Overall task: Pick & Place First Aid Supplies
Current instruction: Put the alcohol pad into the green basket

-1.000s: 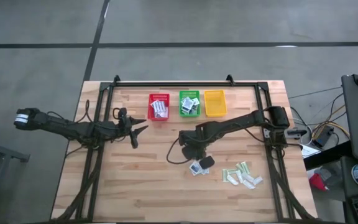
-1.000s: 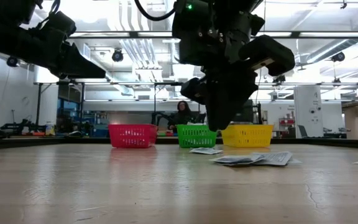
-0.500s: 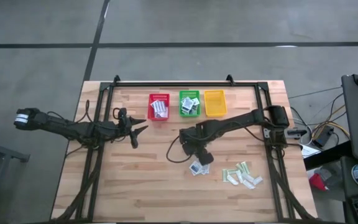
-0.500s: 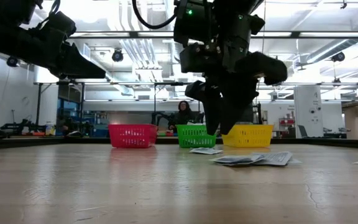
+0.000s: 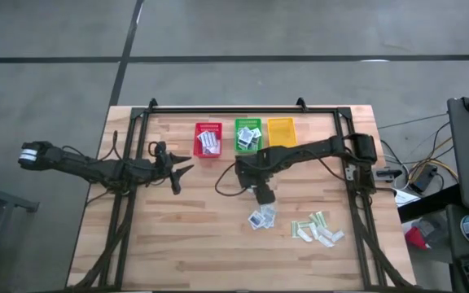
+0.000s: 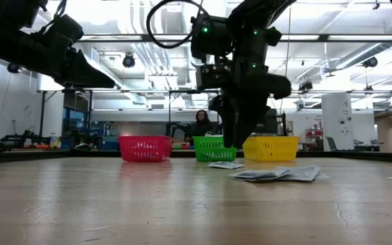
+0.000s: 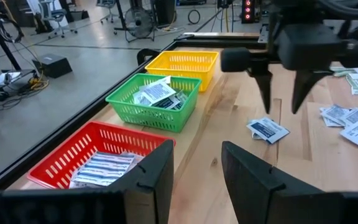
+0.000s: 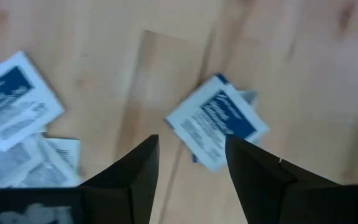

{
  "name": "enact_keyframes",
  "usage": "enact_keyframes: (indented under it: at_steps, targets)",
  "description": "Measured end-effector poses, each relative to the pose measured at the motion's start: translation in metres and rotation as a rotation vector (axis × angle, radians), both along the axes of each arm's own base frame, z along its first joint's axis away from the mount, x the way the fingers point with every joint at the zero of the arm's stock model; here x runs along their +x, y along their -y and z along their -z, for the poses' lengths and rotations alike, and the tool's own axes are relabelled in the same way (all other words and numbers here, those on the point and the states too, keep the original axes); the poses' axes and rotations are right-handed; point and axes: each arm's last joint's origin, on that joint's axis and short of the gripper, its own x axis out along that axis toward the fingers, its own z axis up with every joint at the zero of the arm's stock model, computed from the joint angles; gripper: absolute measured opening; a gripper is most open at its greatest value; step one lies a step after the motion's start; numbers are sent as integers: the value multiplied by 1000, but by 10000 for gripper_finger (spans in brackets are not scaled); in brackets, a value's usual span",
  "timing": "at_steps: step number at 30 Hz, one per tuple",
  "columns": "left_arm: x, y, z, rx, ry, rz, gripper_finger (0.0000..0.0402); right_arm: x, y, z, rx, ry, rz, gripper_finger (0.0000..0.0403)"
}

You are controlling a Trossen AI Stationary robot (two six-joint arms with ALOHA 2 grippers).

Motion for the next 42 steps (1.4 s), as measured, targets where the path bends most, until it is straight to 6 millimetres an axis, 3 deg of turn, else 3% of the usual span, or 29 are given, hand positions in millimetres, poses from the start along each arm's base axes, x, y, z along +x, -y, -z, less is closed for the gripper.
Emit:
enact_keyframes:
  at_steps: [22, 33, 42]
  targets:
    - [0, 0, -2, -22, 39, -4, 133, -5, 48, 0, -2, -6, 187, 185]
    - [-6, -1, -17, 17, 108, -5, 133, -5, 50, 0, -1, -5, 192, 181]
    - [-12, -2, -15, 18, 97, -12, 133, -5, 50, 0, 8, 2, 185, 187]
